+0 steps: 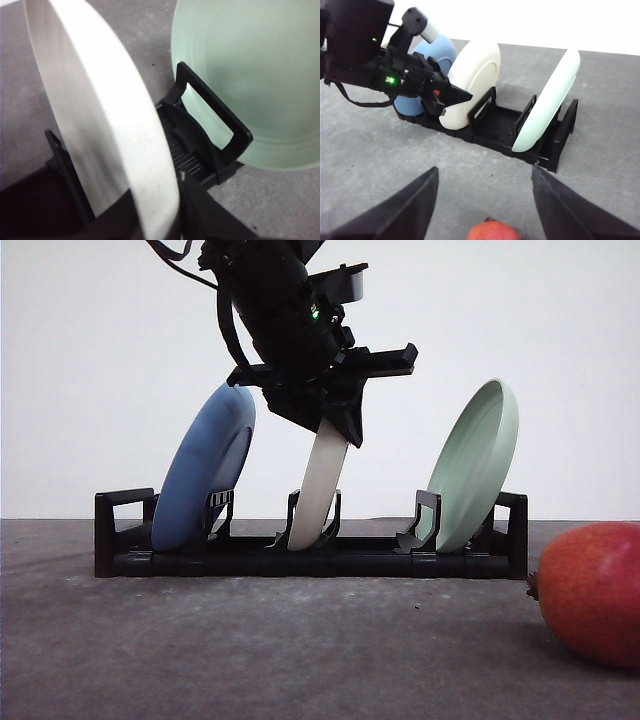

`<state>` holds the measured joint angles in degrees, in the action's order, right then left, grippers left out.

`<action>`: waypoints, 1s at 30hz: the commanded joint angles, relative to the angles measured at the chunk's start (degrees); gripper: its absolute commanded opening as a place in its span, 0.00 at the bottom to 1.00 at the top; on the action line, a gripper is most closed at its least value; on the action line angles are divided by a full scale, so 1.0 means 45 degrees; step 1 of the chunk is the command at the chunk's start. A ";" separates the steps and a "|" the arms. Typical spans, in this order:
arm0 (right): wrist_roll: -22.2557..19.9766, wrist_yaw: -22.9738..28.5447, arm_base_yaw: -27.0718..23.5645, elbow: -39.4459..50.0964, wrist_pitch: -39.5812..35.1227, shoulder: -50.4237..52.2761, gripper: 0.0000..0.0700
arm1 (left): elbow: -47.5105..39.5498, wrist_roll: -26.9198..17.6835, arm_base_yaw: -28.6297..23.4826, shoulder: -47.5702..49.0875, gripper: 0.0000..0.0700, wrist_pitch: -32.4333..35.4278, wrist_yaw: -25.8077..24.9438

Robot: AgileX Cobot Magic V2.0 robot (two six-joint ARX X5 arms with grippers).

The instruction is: Place pomegranate in white plate

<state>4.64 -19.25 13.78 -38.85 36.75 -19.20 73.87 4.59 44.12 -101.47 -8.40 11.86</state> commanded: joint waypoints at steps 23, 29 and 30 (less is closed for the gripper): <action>-0.0131 0.0044 0.0039 -0.0214 -0.0160 -0.0039 0.53 | 0.0316 0.1198 0.0293 0.2879 0.01 -0.0643 -0.1035; -0.0136 0.0044 0.0039 -0.0214 -0.0160 -0.0039 0.53 | 0.0316 0.1061 0.0775 0.4398 0.01 -0.2136 -0.1230; -0.0136 0.0044 0.0039 -0.0214 -0.0160 -0.0039 0.53 | 0.0316 0.1025 0.0916 0.4722 0.01 -0.2556 -0.1273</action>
<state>4.64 -19.25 13.78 -38.85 36.67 -19.20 73.87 9.73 47.30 -80.66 -19.34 6.40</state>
